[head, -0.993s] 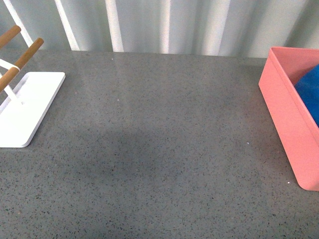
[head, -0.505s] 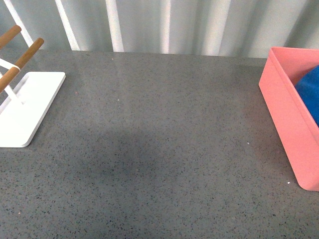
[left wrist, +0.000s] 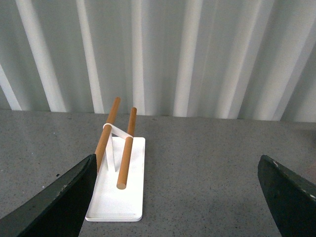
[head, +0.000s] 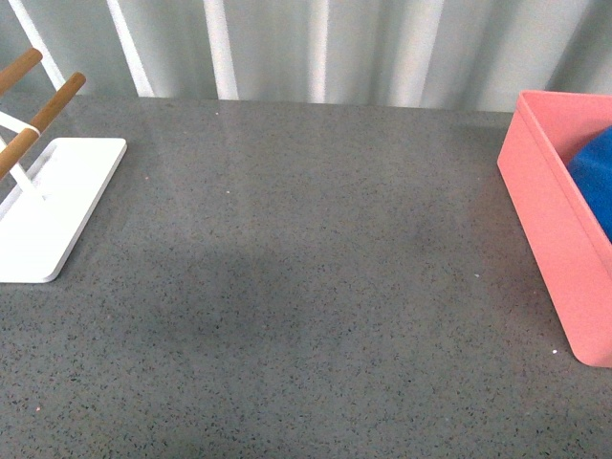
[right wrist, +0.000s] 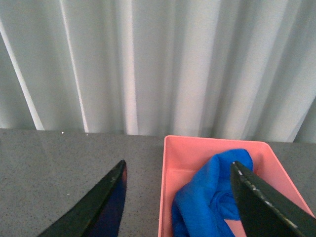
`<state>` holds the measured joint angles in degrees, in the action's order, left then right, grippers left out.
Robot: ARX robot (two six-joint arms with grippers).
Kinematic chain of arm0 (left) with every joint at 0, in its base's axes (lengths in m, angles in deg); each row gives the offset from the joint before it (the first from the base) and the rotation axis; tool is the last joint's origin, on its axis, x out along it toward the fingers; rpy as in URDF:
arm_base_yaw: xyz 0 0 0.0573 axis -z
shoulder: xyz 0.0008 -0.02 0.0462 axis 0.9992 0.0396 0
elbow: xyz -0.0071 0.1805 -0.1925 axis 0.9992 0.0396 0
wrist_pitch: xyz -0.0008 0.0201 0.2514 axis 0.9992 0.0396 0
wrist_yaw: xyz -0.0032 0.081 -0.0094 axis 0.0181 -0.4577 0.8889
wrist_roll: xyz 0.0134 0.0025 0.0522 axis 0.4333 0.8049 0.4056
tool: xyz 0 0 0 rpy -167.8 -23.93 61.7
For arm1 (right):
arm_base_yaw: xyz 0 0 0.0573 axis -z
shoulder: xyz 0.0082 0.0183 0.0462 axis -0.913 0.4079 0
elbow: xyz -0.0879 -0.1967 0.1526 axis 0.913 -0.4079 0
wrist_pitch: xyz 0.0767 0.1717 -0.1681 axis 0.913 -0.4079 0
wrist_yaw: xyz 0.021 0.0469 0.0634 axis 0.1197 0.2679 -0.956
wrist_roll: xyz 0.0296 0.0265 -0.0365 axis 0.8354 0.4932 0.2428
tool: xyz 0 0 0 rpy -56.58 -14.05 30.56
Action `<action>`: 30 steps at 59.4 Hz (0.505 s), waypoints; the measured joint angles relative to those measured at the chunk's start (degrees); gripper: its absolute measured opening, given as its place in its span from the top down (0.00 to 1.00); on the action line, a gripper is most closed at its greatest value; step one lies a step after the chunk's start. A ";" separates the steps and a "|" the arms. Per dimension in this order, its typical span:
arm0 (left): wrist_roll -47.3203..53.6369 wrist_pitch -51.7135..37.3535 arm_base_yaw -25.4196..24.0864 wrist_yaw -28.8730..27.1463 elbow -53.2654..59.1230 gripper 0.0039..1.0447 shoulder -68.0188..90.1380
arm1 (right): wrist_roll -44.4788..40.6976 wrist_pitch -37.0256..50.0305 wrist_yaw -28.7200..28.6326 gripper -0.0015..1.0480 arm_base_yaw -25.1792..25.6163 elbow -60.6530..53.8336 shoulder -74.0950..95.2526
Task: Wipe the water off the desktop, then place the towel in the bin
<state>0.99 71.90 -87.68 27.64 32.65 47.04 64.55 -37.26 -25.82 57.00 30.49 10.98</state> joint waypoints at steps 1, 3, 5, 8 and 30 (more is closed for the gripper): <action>0.00 0.00 0.00 0.00 0.00 0.06 0.00 | 0.15 0.07 -0.11 0.44 0.26 -0.55 -0.70; 0.00 0.00 0.00 0.04 0.00 0.06 -0.02 | 0.22 0.02 -0.46 0.49 0.61 -1.33 -1.68; 0.00 0.00 0.00 0.04 0.00 0.06 -0.02 | 0.37 -0.24 -0.96 0.54 0.98 -1.99 -2.58; 0.00 0.00 0.00 0.02 0.00 0.06 -0.02 | 0.52 -0.85 -1.62 0.63 1.57 -2.95 -4.02; 0.00 0.00 0.00 0.04 0.00 0.06 -0.02 | 1.11 -7.72 -8.24 0.97 8.79 -7.13 -15.23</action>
<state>0.99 71.90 -87.68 27.69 32.65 47.02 65.67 -44.98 -34.06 65.78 23.37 -4.25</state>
